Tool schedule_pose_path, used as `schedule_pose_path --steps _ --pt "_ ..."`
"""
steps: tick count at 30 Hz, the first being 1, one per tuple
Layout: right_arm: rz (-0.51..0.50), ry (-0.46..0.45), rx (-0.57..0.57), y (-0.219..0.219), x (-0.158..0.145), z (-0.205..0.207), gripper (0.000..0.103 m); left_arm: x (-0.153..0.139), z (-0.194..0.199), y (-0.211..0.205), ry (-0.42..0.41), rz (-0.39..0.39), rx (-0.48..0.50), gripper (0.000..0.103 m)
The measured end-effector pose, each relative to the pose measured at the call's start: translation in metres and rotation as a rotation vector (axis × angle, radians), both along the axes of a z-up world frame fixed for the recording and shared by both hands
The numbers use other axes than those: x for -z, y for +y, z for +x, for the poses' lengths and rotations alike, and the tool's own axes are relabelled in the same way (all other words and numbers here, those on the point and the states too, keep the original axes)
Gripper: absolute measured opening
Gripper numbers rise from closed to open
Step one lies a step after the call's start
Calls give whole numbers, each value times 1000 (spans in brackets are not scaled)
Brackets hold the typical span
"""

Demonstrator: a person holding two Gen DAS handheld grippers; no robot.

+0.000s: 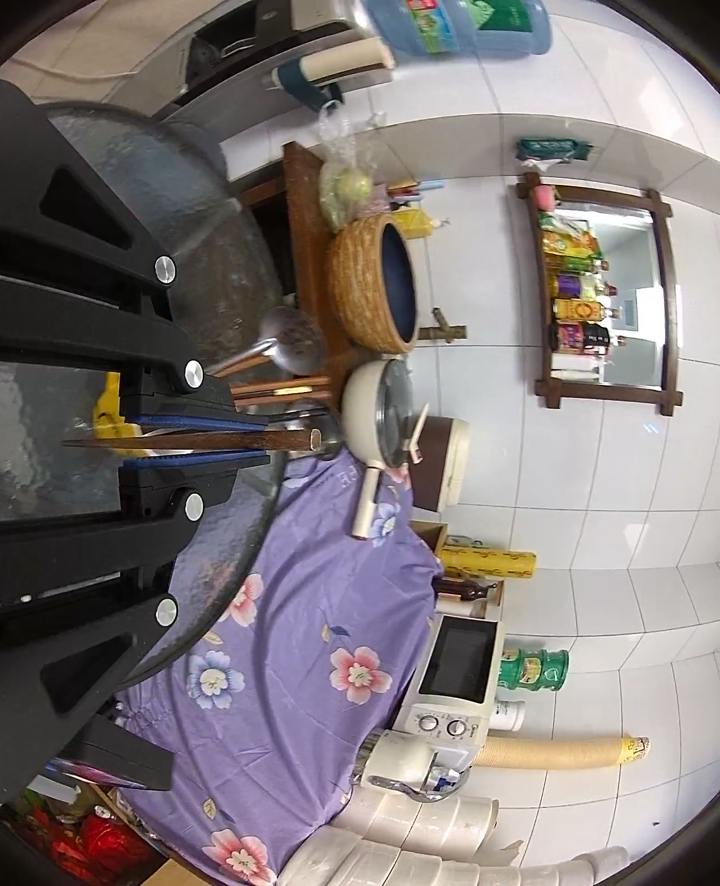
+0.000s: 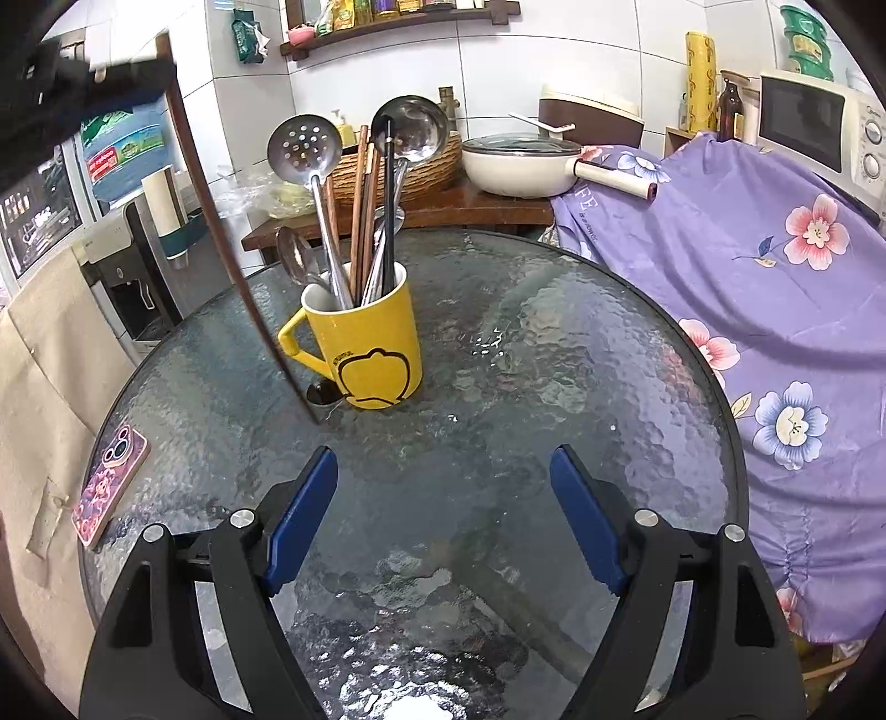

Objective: Organize utensils
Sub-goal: 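Lift the wooden chopstick with the left tool and carry it over the mug, then lower the wooden chopstick into the mug and open the left tool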

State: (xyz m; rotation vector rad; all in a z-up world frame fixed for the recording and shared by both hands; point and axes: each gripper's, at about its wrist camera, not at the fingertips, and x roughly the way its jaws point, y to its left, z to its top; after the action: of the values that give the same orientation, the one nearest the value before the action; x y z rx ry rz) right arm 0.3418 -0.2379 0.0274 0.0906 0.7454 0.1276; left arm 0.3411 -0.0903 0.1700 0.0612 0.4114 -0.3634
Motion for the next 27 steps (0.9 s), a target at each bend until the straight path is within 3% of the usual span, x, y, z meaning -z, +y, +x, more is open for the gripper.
schedule_pose_path --steps 11,20,27 --pt "-8 6 3 -2 -1 10 79 -33 31 -13 -70 44 -56 7" --pt "-22 0 -4 -1 -3 15 79 -19 65 -14 -30 12 -87 7" --pt "-17 8 0 -4 -1 20 79 13 84 -9 42 5 -99 7"
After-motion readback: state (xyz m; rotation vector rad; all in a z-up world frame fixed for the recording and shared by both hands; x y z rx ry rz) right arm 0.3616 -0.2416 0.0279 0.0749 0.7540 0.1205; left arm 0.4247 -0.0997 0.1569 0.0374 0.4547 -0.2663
